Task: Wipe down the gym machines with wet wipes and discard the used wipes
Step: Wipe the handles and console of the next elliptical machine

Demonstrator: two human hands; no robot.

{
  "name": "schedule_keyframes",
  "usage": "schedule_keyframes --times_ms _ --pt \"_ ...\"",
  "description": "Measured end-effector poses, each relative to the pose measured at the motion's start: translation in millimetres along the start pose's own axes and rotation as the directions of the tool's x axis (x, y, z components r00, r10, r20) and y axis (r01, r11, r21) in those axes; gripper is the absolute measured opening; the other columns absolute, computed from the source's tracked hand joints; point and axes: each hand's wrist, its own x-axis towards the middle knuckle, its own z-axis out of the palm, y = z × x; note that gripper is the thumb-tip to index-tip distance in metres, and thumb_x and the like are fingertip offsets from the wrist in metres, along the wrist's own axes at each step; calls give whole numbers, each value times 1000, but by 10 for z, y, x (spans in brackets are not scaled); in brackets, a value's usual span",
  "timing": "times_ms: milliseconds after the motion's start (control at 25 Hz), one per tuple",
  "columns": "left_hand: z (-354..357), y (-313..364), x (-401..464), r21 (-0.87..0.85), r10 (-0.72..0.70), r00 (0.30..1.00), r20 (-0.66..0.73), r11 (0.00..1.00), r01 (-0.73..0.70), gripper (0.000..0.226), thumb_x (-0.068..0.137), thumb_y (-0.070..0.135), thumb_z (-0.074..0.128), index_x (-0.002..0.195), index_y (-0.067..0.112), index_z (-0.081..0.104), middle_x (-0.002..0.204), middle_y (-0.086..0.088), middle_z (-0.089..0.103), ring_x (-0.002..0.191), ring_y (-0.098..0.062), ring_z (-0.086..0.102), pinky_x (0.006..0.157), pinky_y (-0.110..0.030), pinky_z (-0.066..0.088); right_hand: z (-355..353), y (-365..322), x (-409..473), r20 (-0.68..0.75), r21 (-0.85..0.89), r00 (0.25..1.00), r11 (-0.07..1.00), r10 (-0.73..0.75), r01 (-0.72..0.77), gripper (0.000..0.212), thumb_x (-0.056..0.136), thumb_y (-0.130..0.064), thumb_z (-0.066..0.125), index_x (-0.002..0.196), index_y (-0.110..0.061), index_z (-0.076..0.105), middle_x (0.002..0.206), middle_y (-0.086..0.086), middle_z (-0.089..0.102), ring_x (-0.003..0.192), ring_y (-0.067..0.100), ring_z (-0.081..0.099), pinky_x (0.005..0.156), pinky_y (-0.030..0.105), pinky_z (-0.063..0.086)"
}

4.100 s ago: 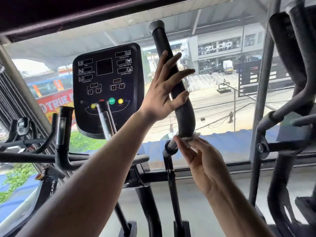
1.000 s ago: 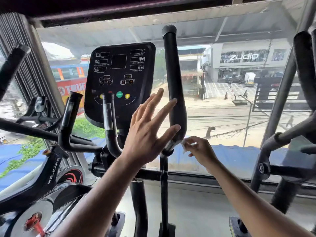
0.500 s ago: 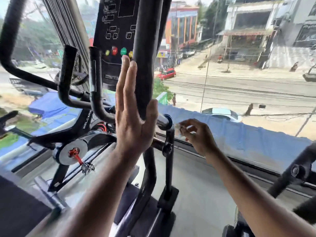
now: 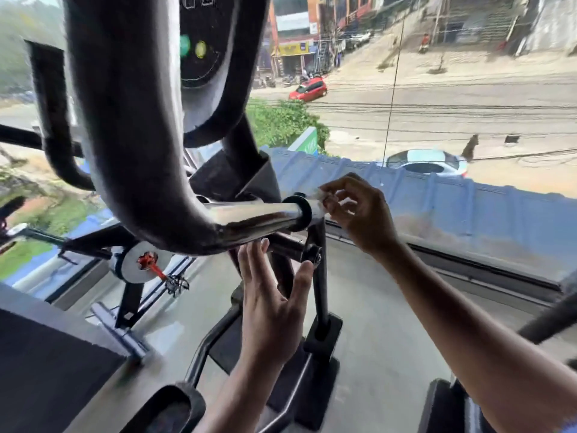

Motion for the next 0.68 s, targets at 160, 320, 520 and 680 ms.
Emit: schedule_keyframes --times_ms 160,320,520,680 --pt "213 26 91 -57 -142 987 80 988 147 82 88 60 59 158 36 21 160 18 29 141 0 43 114 -40 41 -9 -30 80 20 43 992 991 -127 127 13 92 -5 67 99 -12 74 96 1 64 80 18 66 65 35 58" --pt "251 187 49 -210 -289 931 222 918 335 80 85 52 66 154 50 26 158 25 37 137 3 49 111 -38 45 4 11 293 82 144 969 965 -233 220 15 90 2 68 100 -8 74 95 6 64 81 23 66 65 35 57" --pt "520 235 166 -308 -308 950 -57 910 277 67 83 43 65 147 43 45 148 7 57 132 -19 60 106 -37 48 194 276 809 296 342 902 917 -315 208 11 91 1 68 100 -4 74 95 10 63 83 24 64 68 28 53" --pt "928 230 376 -128 -365 781 -507 928 351 40 87 69 64 123 53 66 125 13 72 117 -16 69 105 -46 53 299 452 1164 497 534 735 830 -461 160 15 91 1 68 99 -8 75 96 6 63 85 17 64 71 24 51"
